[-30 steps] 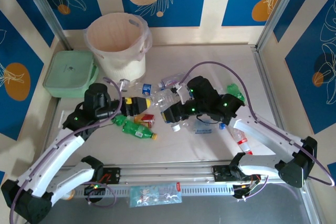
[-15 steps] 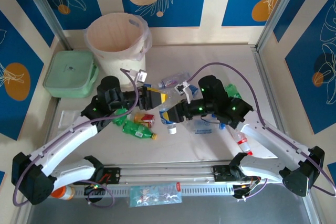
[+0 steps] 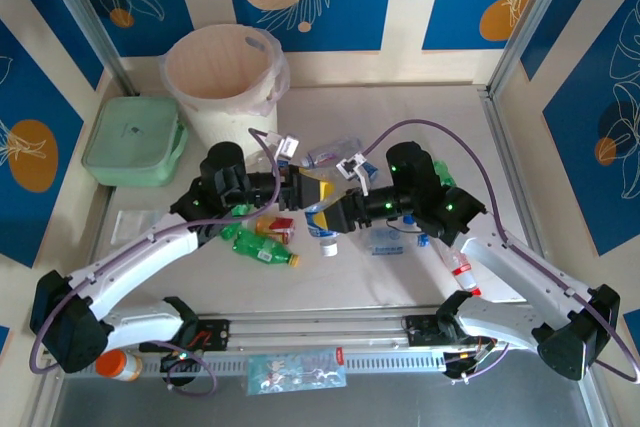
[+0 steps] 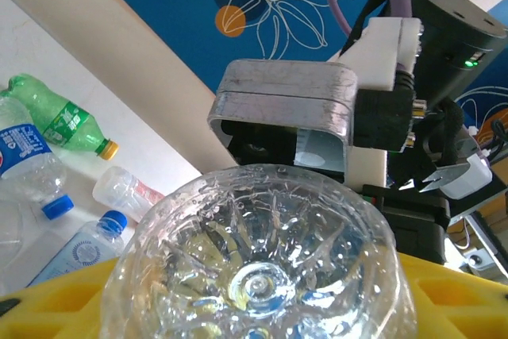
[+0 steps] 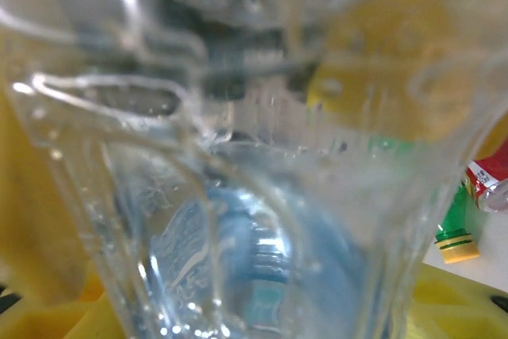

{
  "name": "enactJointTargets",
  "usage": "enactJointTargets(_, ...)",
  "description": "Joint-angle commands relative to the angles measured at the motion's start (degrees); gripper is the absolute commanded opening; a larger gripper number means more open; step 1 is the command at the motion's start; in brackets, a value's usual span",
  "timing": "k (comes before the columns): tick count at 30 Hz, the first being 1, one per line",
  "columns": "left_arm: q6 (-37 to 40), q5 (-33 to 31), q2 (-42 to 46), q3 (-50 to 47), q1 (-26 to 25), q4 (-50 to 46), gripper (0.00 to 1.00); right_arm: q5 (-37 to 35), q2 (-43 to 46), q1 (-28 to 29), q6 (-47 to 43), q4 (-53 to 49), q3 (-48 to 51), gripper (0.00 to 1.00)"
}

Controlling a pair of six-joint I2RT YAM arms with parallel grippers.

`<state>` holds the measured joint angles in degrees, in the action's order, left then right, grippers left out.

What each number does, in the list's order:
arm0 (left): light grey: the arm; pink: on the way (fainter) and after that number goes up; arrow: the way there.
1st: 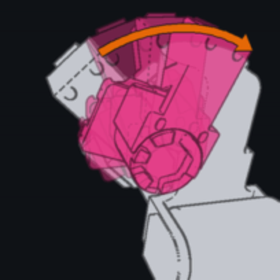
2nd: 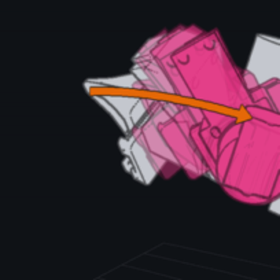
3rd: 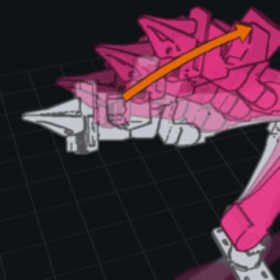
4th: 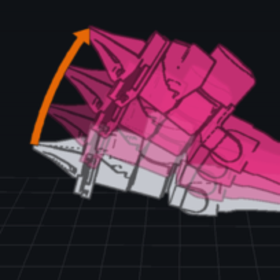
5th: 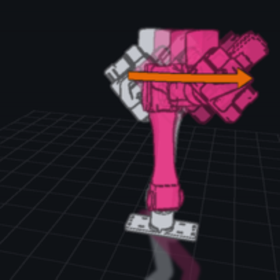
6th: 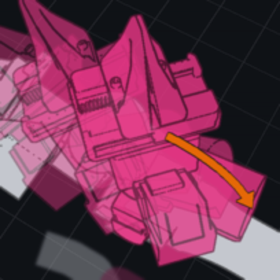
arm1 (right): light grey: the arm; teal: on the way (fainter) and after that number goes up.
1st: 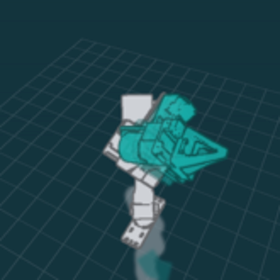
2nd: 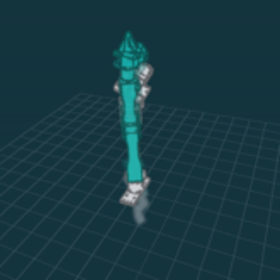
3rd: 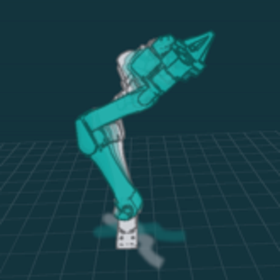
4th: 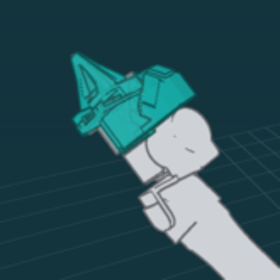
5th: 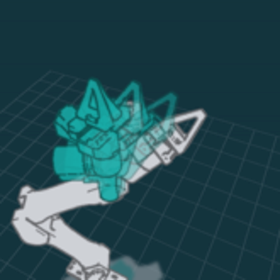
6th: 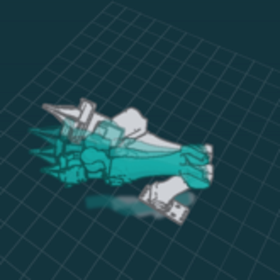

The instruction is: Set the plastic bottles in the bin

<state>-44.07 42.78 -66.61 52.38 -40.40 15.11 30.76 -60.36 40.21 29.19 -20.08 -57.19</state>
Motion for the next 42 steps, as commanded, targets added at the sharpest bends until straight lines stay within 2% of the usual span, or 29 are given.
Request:
enactJointTargets(1, 2.75, 1.38, 0.23, 3.48, -0.64, -0.93, 0.51, 0.65, 1.76, -0.88, 0.32, 0.26, 1.33, 0.58)
enactJointTargets(4, 4.07, 1.08, 0.26, 4.71, -0.69, -3.07, 0.47, -0.39, 2.86, -2.26, 1.12, 0.48, 2.05, 0.59)
enactJointTargets(5, 4.41, 0.75, 0.25, 5.19, -0.64, -3.64, 0.47, -1.17, 3.36, -2.69, 1.13, 0.24, 2.16, 0.63)
enactJointTargets(7, 4.72, -0.01, 0.07, 6.22, -0.55, -4.58, 0.46, -3.11, 4.28, -3.26, 0.98, -0.63, 2.31, 0.8)
enactJointTargets(10, 7.33, -2.42, -0.75, 9.66, 0.0, -10.03, 0.42, -4.83, 5.66, -4.4, 0.85, -1.69, 2.58, 0.93)
enactJointTargets(15, 11.18, -10.95, -0.47, 14.43, 3.64, -15.93, 0.39, -10.78, 10.09, -6.16, 0.92, -3.0, 3.84, 0.93)
enactJointTargets(20, 10.75, -17.36, -1.59, 19.68, 12.25, -16.61, 0.25, -19.32, 14.67, -8.34, -0.09, -6.37, 5.4, 0.91)
enactJointTargets(23, 11.72, -21.66, -3.81, 24.16, 17.63, -18.64, 0.21, -20.37, 16.46, -9.59, -0.22, -7.49, 5.44, 0.9)
enactJointTargets(27, 13.65, -30.75, -8.36, 30.72, 22.62, -20.63, 0.22, -20.3, 16.56, -10.32, -1.08, -9.57, 4.12, 0.9)
enactJointTargets(30, 16.7, -38.37, -13.24, 36.17, 24.27, -19.98, 0.26, -18.77, 14.65, -10.4, -2.95, -11.91, 2.32, 0.9)
enactJointTargets(35, 17.99, -50.78, -22.8, 49.0, 25.98, -25.71, 0.29, -17.99, 12.28, -10.32, -4.36, -15.73, -0.77, 0.89)
enactJointTargets(39, 19.23, -60.71, -28.37, 54.83, 26.07, -26.21, 0.32, -17.43, 11.55, -10.32, -4.23, -16.21, -1.34, 0.89)
enactJointTargets(42, 20.35, -66.91, -34.02, 62.82, 26.03, -32.9, 0.32, -16.82, 10.62, -10.3, -3.97, -16.4, -1.82, 0.89)
